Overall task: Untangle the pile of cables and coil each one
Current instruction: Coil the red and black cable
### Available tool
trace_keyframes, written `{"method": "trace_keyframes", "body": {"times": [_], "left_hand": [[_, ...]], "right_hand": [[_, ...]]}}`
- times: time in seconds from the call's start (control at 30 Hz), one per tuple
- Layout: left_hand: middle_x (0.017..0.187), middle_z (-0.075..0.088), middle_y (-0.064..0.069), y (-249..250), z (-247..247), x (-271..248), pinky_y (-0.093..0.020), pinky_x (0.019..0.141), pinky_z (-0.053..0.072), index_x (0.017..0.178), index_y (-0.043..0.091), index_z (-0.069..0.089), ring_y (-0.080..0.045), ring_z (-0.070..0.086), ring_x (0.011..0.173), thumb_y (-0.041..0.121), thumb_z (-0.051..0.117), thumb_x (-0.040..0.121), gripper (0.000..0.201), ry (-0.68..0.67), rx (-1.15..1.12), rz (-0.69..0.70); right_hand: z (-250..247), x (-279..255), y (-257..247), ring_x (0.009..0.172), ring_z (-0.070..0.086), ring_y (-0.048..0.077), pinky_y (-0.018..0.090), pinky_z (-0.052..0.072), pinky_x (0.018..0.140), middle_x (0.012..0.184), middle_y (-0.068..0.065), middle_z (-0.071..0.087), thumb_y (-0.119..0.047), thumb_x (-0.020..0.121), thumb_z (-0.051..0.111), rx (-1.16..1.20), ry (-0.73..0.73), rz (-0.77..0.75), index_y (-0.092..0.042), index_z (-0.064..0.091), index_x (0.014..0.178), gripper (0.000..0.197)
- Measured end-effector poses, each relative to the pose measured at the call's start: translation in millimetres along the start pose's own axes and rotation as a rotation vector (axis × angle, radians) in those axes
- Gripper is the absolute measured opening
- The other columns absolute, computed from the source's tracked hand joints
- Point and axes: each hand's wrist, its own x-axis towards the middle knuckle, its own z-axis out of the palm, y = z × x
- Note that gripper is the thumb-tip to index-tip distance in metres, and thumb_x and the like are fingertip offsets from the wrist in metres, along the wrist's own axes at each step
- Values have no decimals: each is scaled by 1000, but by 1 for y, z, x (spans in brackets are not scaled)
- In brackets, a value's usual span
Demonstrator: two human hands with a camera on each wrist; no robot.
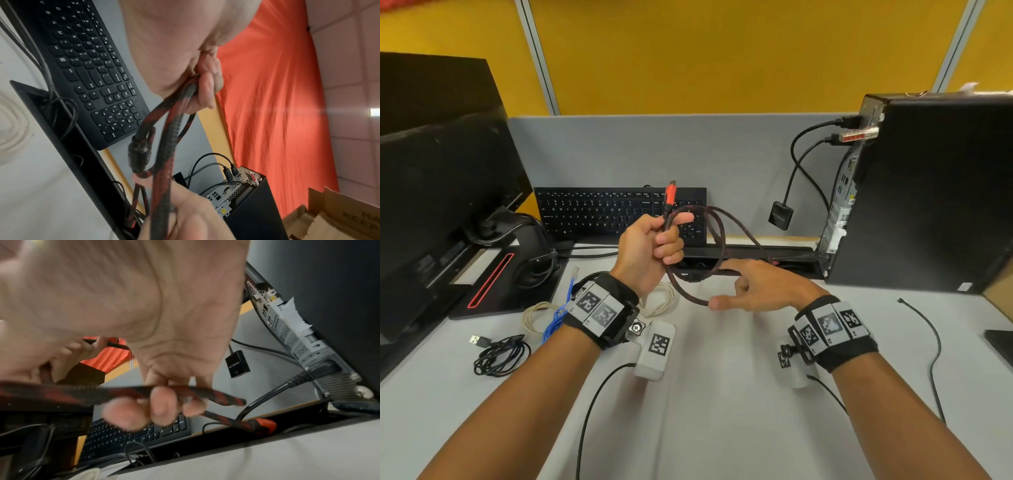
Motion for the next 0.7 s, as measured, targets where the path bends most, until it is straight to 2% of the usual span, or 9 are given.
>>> {"method": "trace_keyframes", "body": {"times": [0.13, 0.2, 0.27, 0.3, 0.37, 0.43, 0.5, 0.6, 0.7], "left_hand": [[49, 32, 8, 4, -2, -1, -20, 38, 30, 97, 0, 66, -5, 27, 37, 18, 27, 98, 43, -38, -62, 5], [47, 30, 9, 7, -4, -1, -21, 37, 26, 92, 3, 67, -5, 26, 36, 28, 29, 102, 47, -42, -65, -2], [44, 29, 10, 12, -6, -1, -21, 37, 22, 94, 5, 66, -4, 24, 34, 50, 27, 104, 60, -18, -44, -33], [43, 29, 10, 16, -7, 0, -20, 37, 23, 96, 6, 65, -4, 25, 33, 59, 24, 103, 67, -7, -27, -55], [46, 34, 8, 23, -11, -1, -21, 37, 30, 99, 7, 66, -5, 28, 33, 65, 22, 100, 72, 2, 41, -84], [50, 37, 7, 27, -13, -3, -23, 42, 38, 102, 6, 68, -7, 32, 35, 61, 26, 101, 69, 13, 120, -89], [53, 38, 6, 27, -13, -3, -26, 46, 41, 102, 5, 69, -9, 32, 38, 58, 30, 103, 66, 32, 129, -76], [56, 35, 6, 16, -7, -3, -24, 44, 34, 96, 8, 66, -9, 27, 41, 54, 32, 104, 58, 60, 77, -55], [55, 28, 9, -2, 2, -2, -21, 39, 23, 82, 16, 54, -7, 21, 41, 51, 33, 105, 47, 101, 43, -38]], "right_hand": [[4, 5, 1, 56, 60, 4, 22, 46, 66, 62, -2, 68, -80, 62, 70, 113, 36, -30, -42, 18, 154, 112], [3, 6, 2, 52, 59, 0, 21, 45, 67, 57, -5, 67, -68, 74, 74, 89, 3, -82, -34, 48, 145, 83], [-1, 8, 6, 46, 50, 3, 18, 44, 61, 50, -7, 60, -58, 84, 72, 68, 17, -149, -29, 79, 98, 33], [-3, 8, 10, 43, 44, 4, 15, 41, 56, 47, -8, 56, -55, 87, 71, 74, 31, -155, -28, 77, 72, 32], [-8, 7, 18, 43, 42, 4, 16, 39, 53, 49, -7, 56, -54, 88, 71, 51, 42, -109, -31, 71, 56, 39], [-14, 4, 28, 46, 45, 3, 20, 41, 55, 59, 1, 65, -53, 87, 72, 24, 31, -46, -40, 75, 62, 29], [-19, 2, 37, 47, 50, 3, 19, 41, 56, 63, 3, 68, -50, 88, 72, 12, 67, 6, -38, 77, 69, 23], [-18, 2, 42, 55, 50, 15, 31, 47, 63, 70, 12, 69, -44, 93, 70, -84, 124, 57, -22, 81, 79, 28], [-13, 2, 22, 73, 66, 13, 37, 58, 83, 89, 1, 77, -25, 95, 68, -193, -59, 16, -19, 81, 104, 17]]}}
